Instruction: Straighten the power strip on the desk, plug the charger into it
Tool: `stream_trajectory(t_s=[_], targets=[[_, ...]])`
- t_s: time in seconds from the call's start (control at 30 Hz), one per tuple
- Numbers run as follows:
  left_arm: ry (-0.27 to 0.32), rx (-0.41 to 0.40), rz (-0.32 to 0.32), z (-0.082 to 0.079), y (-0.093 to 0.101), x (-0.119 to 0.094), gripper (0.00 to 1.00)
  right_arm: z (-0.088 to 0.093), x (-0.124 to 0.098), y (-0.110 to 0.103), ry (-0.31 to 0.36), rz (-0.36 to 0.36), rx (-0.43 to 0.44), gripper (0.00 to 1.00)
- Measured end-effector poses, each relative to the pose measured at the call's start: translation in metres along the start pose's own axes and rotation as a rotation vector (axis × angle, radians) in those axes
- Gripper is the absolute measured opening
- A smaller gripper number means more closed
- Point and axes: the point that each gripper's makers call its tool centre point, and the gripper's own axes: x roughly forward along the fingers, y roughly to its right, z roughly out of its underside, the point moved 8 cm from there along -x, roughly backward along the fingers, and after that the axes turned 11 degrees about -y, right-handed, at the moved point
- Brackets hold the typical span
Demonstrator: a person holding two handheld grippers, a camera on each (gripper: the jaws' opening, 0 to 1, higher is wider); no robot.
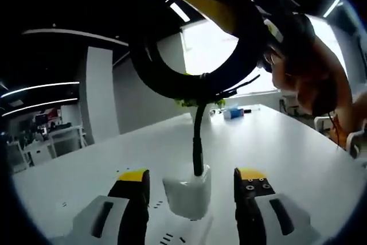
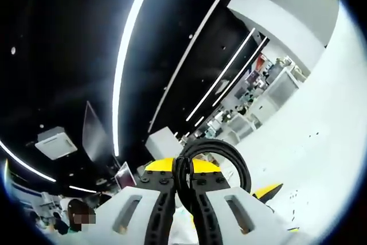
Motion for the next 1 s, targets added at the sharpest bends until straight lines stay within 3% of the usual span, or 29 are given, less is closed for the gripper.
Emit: stream_trajectory(t_s=[0.43, 0.63, 1.0], targets=[[-0.024, 0.016, 0.051, 0.000, 0.001, 0.002, 0.53, -0.001, -0.005, 0.003, 0.006, -0.012, 0.028, 0.06], [-0.087, 0.079, 0.017, 0.005, 0.003, 0.005, 0.37, 0.002, -0.005, 0.000, 0.012, -0.009, 0.016, 0.06], [-0.072, 0.032, 0.012, 0.002, -0.010, 0.000, 0.29, -0.001, -0.004, 0.000, 0.011, -0.005, -0.011, 0.06]])
